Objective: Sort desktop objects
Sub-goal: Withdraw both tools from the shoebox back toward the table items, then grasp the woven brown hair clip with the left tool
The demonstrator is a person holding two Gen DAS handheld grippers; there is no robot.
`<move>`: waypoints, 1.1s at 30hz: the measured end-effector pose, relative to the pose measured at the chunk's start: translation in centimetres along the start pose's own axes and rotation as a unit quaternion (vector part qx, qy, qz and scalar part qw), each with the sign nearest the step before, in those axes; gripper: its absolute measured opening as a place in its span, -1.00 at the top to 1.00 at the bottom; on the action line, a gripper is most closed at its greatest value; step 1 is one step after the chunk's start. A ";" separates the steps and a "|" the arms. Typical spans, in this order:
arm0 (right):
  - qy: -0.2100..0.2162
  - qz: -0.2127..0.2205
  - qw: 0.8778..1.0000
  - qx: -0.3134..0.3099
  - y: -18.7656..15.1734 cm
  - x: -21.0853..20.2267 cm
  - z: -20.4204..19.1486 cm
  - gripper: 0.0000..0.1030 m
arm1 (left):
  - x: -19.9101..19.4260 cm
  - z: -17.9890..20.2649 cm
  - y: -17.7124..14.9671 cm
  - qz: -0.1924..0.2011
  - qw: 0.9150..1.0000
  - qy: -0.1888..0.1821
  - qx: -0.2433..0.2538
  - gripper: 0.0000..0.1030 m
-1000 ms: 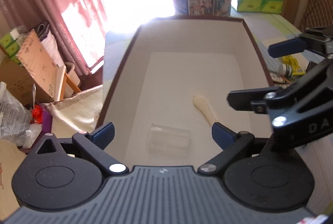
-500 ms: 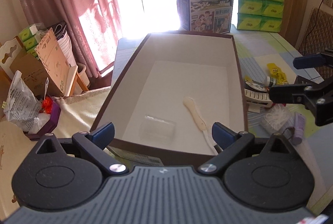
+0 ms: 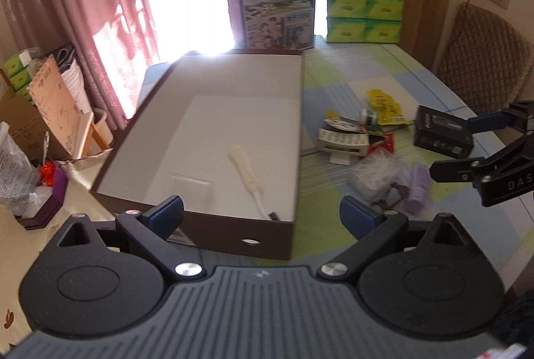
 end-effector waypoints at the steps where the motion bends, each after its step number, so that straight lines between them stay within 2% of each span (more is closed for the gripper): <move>1: -0.001 -0.007 1.000 0.006 -0.6 -0.1 0.5 -0.96 | 0.0 0.6 -0.1 -0.002 1.000 -0.006 0.004 -0.91; 11: -0.031 -0.055 0.997 0.051 -4.7 -1.4 4.2 -0.96 | 1.7 6.5 -0.3 -0.013 0.997 -0.065 0.048 -0.88; 20: -0.061 -0.100 0.983 0.140 -8.3 -1.7 9.1 -0.96 | 6.3 11.6 -1.7 -0.038 0.988 -0.109 0.104 -0.79; 28: -0.089 -0.130 0.969 0.191 -11.6 -1.8 12.9 -0.96 | 11.9 14.0 -3.1 -0.066 0.979 -0.124 0.145 -0.58; 33: -0.098 -0.145 0.960 0.220 -13.1 -1.8 14.6 -0.96 | 14.3 15.0 -3.8 -0.065 0.974 -0.127 0.177 -0.50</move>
Point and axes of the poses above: each gripper's, at about its wrist camera, not at the fingertips, and x roughly the way its jaws point, z to its right, y to its top, the point moved 3 cm from there along x, roughly the way its jaws point, and after that the axes turned 7 degrees about -x, right-handed, at the moved point
